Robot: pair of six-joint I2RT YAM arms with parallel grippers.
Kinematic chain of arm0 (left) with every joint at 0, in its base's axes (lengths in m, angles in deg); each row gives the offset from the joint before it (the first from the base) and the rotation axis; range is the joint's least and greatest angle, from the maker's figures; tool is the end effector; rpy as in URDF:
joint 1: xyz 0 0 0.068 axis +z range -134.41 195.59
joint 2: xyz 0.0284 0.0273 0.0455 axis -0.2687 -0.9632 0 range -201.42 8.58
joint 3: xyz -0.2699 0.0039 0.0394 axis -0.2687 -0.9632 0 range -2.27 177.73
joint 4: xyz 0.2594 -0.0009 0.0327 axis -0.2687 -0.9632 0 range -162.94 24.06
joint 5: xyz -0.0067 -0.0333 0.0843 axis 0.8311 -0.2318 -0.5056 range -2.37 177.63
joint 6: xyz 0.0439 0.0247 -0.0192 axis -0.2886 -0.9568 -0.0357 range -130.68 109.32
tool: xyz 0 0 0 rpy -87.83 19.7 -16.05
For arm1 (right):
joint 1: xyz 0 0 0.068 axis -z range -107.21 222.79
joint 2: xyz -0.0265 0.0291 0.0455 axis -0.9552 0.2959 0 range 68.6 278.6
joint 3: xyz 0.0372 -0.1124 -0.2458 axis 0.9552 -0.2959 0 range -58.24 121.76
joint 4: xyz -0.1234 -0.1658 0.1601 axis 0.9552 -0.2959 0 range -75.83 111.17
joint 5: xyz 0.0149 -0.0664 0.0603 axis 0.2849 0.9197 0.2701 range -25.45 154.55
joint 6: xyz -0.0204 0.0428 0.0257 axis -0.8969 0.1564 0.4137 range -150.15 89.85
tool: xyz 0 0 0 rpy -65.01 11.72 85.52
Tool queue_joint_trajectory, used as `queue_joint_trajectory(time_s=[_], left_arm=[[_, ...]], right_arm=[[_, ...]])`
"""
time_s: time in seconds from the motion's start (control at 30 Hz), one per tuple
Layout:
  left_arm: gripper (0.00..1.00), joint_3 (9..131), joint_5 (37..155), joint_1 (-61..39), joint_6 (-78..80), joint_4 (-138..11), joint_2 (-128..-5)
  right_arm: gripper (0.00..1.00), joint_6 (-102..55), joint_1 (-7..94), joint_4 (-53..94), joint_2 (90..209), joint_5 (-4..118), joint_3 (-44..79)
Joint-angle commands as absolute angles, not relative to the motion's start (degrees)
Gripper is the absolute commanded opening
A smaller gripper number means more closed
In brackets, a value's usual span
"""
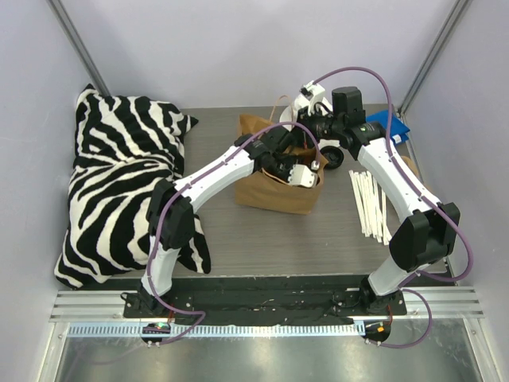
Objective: Pack the takeout coffee
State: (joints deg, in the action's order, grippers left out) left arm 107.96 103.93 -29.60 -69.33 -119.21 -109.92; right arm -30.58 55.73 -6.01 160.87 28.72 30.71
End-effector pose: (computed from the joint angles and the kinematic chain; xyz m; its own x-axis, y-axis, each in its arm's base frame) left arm 0.3092 -0.3252 0.2745 0.3397 0.8211 -0.4587 0.9324 -0.2301 0.2787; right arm 0.3449 0.1277 0.3708 -0.4798 -0.1536 -0.8638 -0.7237 0.6259 0.2907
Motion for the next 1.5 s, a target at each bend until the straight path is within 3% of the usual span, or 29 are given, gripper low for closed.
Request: queue_joint_trajectory(time_s=[0.0,0.13,0.17,0.27,0.73,1.47], left_arm=[[0.62,108.46,103.19,-27.66,-65.79,-124.73,-110.07],[0.66,109.79,103.89,-27.74,-65.34,-124.91,-109.29],[0.75,109.79,103.89,-27.66,-65.17,-124.48,-108.85],[0.77,109.96,103.89,-27.74,-65.26,-124.21,-108.32],[0.78,109.70,106.61,-28.36,-66.84,-123.07,-103.22],[0.77,103.56,108.90,-28.01,-64.56,-115.43,-95.31]], right_arm=[[0.01,-32.79,56.17,-5.38,160.09,30.72,30.97],[0.01,-32.61,56.09,-5.20,160.27,30.45,31.06],[0.01,-32.61,56.09,-5.11,160.36,30.28,31.06],[0.01,-32.70,56.00,-4.85,160.18,30.80,30.97],[0.01,-32.70,56.09,2.87,157.28,35.72,27.90],[0.01,-35.42,56.00,4.82,154.91,32.83,24.64]])
